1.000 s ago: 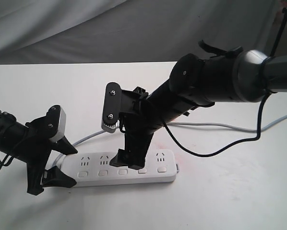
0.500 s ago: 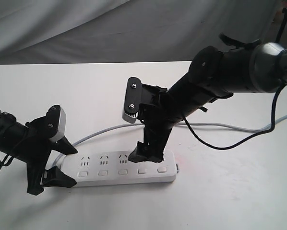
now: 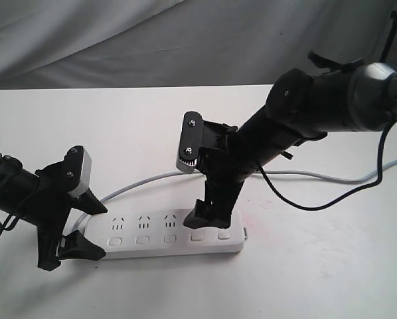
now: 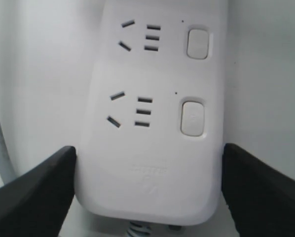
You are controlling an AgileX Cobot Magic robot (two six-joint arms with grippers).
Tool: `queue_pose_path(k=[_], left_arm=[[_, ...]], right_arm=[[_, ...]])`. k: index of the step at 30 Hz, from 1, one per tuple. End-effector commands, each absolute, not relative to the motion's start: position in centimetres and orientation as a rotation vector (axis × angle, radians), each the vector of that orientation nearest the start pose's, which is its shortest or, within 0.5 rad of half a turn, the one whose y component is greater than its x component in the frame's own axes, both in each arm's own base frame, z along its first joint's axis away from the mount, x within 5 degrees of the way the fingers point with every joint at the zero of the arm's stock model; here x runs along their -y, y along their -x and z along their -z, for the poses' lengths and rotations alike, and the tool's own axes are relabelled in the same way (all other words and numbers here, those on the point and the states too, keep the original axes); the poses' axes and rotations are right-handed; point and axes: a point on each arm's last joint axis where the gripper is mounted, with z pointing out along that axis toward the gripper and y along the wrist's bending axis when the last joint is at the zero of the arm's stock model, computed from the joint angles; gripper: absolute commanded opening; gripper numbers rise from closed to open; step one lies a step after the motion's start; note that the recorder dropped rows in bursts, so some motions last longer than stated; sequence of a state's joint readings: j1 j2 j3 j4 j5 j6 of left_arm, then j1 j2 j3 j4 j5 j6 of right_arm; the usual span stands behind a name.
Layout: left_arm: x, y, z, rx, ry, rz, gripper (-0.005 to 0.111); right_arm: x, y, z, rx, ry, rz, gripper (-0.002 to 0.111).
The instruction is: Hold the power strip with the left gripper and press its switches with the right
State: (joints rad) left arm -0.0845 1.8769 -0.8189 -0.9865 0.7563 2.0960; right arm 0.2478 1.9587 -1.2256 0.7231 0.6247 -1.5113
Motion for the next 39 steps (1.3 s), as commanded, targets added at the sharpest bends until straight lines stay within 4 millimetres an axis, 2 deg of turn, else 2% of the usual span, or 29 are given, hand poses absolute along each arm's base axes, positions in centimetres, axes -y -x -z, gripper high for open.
queue_pose_path(k=[1,13,18,32,39], left_arm=[[7.7,-28.6,-11.3,-2.03,-1.684,0.601,0.048],[7.7,-28.6,-11.3,-2.03,-1.684,0.601,0.048],[7.7,-28.6,-11.3,-2.03,-1.684,0.601,0.048],[7.7,-28.6,-11.3,-2.03,-1.684,0.601,0.048],[7.7,-28.6,-11.3,-2.03,-1.684,0.601,0.048]], right_arm=[[-12.7,-37.3,-14.8,-2.153,1.491,-0.315,0.105],[-12.6,-37.3,-14.4,-2.158,1.492,-0.311,0.105],[-12.6,-37.5,-13.0,-2.176,1.506,-0.31,0.105],[-12.5,-37.1,-12.9,-2.168,1.575,-0.313,0.105],[-12.2,-36.7,-11.6,-2.132,1.598,-0.158,0.105]])
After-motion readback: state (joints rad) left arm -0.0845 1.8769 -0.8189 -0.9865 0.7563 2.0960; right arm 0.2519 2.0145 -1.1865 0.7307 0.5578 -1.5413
